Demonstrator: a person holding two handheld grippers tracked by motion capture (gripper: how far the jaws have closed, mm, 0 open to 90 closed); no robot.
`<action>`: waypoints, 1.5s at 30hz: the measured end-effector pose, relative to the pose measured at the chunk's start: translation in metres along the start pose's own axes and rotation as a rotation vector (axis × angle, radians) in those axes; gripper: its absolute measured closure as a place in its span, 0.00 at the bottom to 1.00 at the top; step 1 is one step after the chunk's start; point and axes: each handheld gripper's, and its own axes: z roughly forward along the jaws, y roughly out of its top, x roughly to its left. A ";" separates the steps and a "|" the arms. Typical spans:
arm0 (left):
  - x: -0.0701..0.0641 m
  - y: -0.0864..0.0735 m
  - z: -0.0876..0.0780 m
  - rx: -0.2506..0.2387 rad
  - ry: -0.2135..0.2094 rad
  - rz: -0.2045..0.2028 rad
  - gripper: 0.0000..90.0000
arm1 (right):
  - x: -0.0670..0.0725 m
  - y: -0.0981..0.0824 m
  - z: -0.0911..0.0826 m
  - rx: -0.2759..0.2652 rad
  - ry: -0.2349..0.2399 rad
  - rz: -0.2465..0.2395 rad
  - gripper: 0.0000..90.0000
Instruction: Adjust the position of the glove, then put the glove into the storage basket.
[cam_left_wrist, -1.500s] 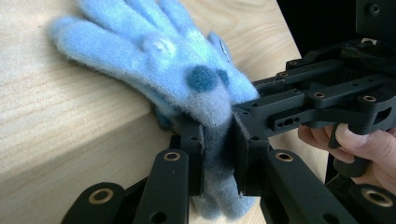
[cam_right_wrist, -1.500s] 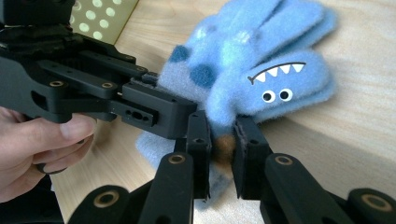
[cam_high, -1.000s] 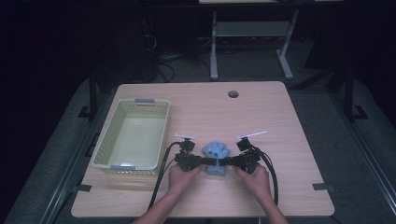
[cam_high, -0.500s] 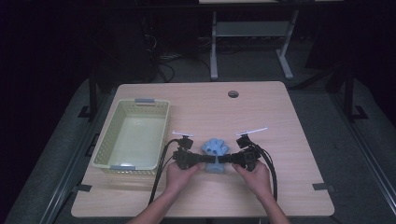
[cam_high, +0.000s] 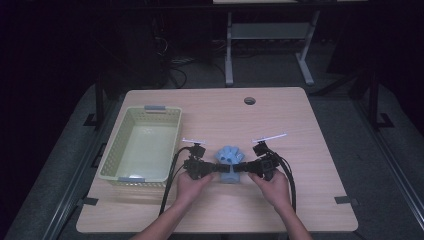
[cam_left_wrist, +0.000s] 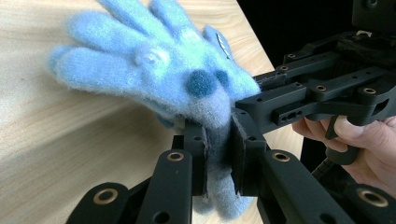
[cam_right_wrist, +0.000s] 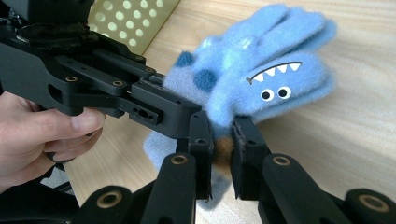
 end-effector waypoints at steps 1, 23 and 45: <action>-0.001 0.000 -0.001 -0.001 0.000 0.002 0.87 | 0.003 0.002 -0.001 0.002 -0.005 -0.006 0.89; -0.009 0.008 -0.017 -0.009 -0.007 0.035 0.87 | 0.018 0.014 -0.008 -0.001 -0.010 -0.041 0.89; -0.017 0.025 -0.052 -0.043 -0.027 0.060 0.87 | 0.044 0.042 -0.013 -0.012 0.013 -0.091 0.89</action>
